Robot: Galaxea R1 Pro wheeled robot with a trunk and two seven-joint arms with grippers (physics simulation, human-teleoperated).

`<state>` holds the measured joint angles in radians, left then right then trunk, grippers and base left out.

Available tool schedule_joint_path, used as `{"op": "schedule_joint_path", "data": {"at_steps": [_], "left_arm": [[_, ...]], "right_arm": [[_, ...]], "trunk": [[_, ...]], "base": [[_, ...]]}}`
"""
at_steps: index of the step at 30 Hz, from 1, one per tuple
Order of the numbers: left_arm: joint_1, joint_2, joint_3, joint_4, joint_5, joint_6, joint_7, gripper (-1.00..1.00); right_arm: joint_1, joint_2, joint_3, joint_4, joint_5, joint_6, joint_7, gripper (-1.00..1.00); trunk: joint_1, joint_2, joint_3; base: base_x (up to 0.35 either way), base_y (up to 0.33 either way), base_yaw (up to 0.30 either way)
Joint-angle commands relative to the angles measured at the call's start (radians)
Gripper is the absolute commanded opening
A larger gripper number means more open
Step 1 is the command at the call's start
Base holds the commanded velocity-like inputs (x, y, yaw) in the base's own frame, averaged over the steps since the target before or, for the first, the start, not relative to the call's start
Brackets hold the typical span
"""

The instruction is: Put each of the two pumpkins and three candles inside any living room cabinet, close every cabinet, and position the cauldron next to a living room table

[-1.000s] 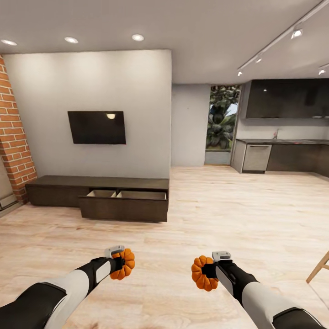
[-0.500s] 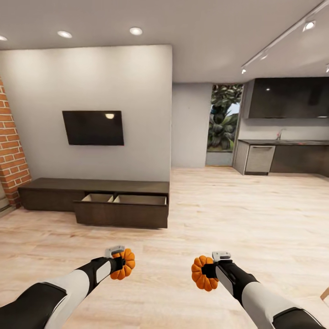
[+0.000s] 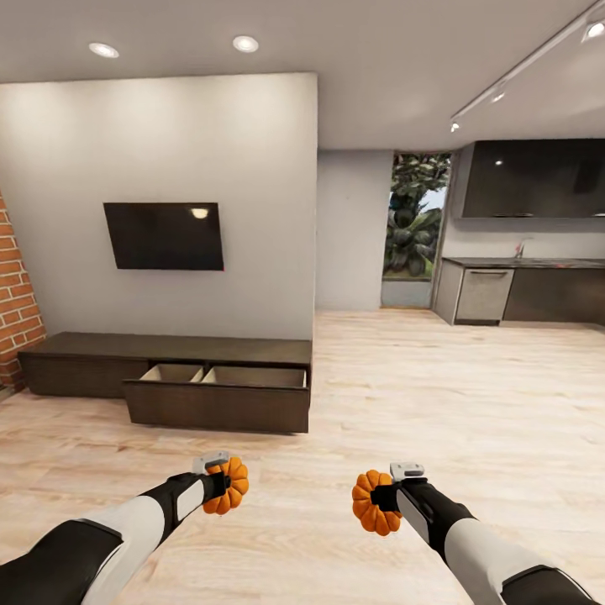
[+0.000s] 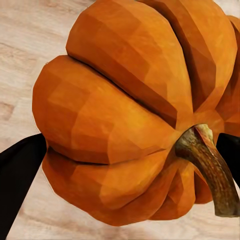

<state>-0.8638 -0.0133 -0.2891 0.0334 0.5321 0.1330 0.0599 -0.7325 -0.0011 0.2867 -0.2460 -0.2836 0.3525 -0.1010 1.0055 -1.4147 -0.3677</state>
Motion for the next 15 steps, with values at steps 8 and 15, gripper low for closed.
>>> {"op": "schedule_joint_path", "data": {"at_steps": [8,15], "left_arm": [[-0.001,0.0,-0.007,0.001,0.009,0.002,0.001,-1.0],[-0.001,0.0,-0.007,0.001,0.01,0.002,0.001,-1.0]], "right_arm": [[-0.001,0.0,0.008,-0.003,-0.009,0.005,-0.009,-1.0],[-0.001,0.0,0.008,-0.003,-0.009,0.005,-0.009,-1.0]], "trunk": [[0.001,-0.001,-0.001],[0.001,-0.001,-0.001]], "base": [[0.335,0.0,0.0],[0.335,0.0,0.0]]}}
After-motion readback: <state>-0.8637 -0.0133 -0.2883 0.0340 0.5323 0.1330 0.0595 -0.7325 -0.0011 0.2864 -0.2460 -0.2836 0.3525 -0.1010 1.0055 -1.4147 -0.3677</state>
